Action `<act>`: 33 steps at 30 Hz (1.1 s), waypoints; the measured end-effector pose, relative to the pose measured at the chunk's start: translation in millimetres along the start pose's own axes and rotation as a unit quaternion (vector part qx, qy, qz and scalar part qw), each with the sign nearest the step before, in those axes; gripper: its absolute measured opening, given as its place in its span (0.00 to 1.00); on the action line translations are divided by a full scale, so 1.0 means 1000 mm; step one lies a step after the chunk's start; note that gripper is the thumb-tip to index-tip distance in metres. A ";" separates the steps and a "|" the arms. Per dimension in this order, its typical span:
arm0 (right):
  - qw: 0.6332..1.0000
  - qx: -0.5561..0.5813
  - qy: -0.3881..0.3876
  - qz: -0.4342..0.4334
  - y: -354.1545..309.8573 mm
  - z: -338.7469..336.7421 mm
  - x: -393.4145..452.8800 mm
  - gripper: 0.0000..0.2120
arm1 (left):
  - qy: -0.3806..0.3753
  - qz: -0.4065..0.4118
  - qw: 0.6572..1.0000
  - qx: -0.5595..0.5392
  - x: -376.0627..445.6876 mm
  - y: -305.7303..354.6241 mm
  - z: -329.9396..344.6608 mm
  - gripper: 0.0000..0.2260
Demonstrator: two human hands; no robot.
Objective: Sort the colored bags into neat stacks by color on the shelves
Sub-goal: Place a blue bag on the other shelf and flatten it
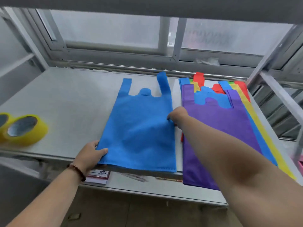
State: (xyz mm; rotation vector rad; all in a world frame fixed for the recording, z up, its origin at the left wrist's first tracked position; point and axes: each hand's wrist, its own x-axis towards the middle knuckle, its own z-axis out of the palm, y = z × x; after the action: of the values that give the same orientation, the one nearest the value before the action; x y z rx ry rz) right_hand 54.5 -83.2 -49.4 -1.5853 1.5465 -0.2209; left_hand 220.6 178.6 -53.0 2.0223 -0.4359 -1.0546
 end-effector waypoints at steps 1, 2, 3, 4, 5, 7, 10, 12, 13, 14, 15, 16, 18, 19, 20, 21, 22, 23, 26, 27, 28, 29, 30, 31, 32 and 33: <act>1.000 0.023 0.000 0.000 0.002 -0.002 0.001 0.04 | 0.018 0.003 0.999 0.026 -0.001 0.000 0.001 0.12; 0.999 0.052 0.004 0.001 0.005 -0.006 0.003 0.05 | 0.044 0.008 0.997 0.065 -0.003 0.002 0.004 0.13; 0.998 0.069 0.010 -0.001 0.008 -0.011 0.001 0.08 | 0.076 0.015 0.991 0.113 -0.006 0.005 0.006 0.15; 0.997 0.068 0.018 -0.007 0.012 -0.018 -0.001 0.10 | 0.120 0.025 0.978 0.166 -0.009 0.008 0.010 0.19; 0.998 0.045 0.034 -0.025 0.016 -0.026 -0.002 0.08 | 0.166 0.044 0.962 0.212 -0.014 0.012 0.014 0.23; 0.996 -0.008 0.067 -0.061 0.028 -0.049 -0.005 0.04 | 0.226 0.126 0.931 0.258 -0.029 0.022 0.029 0.27; 0.992 -0.055 0.095 -0.066 0.054 -0.095 -0.010 0.10 | 0.121 0.223 0.943 0.214 -0.051 0.037 0.076 0.19; 0.990 -0.092 0.091 -0.051 0.073 -0.125 -0.020 0.06 | -0.021 0.201 0.966 0.159 -0.066 0.047 0.116 0.16; 0.990 -0.107 0.081 -0.036 0.084 -0.139 -0.024 0.03 | -0.069 0.186 0.971 0.133 -0.071 0.051 0.135 0.15; 0.990 -0.122 0.065 -0.017 0.094 -0.153 -0.029 0.01 | -0.093 0.179 0.973 0.110 -0.074 0.055 0.153 0.14; 0.990 -0.135 0.049 0.003 0.105 -0.165 -0.035 0.02 | -0.104 0.166 0.977 0.089 -0.076 0.061 0.169 0.14; 0.990 -0.140 0.029 0.018 0.116 -0.176 -0.040 0.06 | -0.108 0.151 0.981 0.061 -0.075 0.066 0.184 0.14; 0.991 -0.130 0.004 0.024 0.135 -0.194 -0.049 0.14 | -0.111 0.097 0.989 0.003 -0.074 0.077 0.202 0.13; 0.992 -0.121 0.006 0.022 0.144 -0.200 -0.052 0.17 | -0.114 0.069 0.991 -0.024 -0.072 0.081 0.210 0.13; 0.994 -0.111 0.010 0.021 0.151 -0.205 -0.053 0.18 | -0.117 0.046 0.991 -0.044 -0.071 0.085 0.215 0.12; 0.995 -0.099 0.012 0.026 0.157 -0.209 -0.054 0.18 | -0.116 0.033 0.992 -0.043 -0.071 0.088 0.219 0.09; 0.996 -0.086 0.015 0.032 0.163 -0.212 -0.054 0.18 | -0.108 0.023 0.993 -0.036 -0.070 0.090 0.224 0.03; 0.997 -0.070 0.018 0.040 0.168 -0.213 -0.054 0.18 | -0.103 0.008 0.994 -0.024 -0.073 0.092 0.226 0.05; 0.998 -0.009 0.020 0.053 0.180 -0.214 -0.055 0.17 | -0.123 -0.032 0.992 0.017 -0.075 0.091 0.230 0.09; 0.998 0.019 0.019 0.059 0.183 -0.216 -0.055 0.16 | -0.141 -0.051 0.989 0.017 -0.076 0.089 0.230 0.07; 0.997 0.048 0.017 0.064 0.185 -0.217 -0.056 0.14 | -0.156 -0.070 0.985 0.013 -0.079 0.089 0.231 0.05; 0.995 0.072 0.014 0.072 0.187 -0.219 -0.057 0.10 | -0.165 -0.086 0.982 0.022 -0.081 0.087 0.232 0.04; 0.992 0.094 0.008 0.082 0.188 -0.222 -0.058 0.05 | -0.168 -0.091 0.981 0.031 -0.082 0.086 0.233 0.04; 0.989 0.116 -0.001 0.090 0.190 -0.223 -0.059 0.04 | -0.166 -0.088 0.982 0.034 -0.083 0.084 0.235 0.05; 0.986 0.133 -0.016 0.099 0.192 -0.224 -0.059 0.05 | -0.161 -0.082 0.983 0.040 -0.084 0.082 0.236 0.05; 0.983 0.147 -0.037 0.105 0.194 -0.225 -0.059 0.06 | -0.158 -0.081 0.983 0.044 -0.085 0.081 0.238 0.04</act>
State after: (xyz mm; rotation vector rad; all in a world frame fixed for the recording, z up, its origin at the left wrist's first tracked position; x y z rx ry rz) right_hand -246.3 -101.1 -21.6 -1.1789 1.5327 -0.2569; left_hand -16.2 62.9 -24.6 1.9984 -0.4956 -1.4909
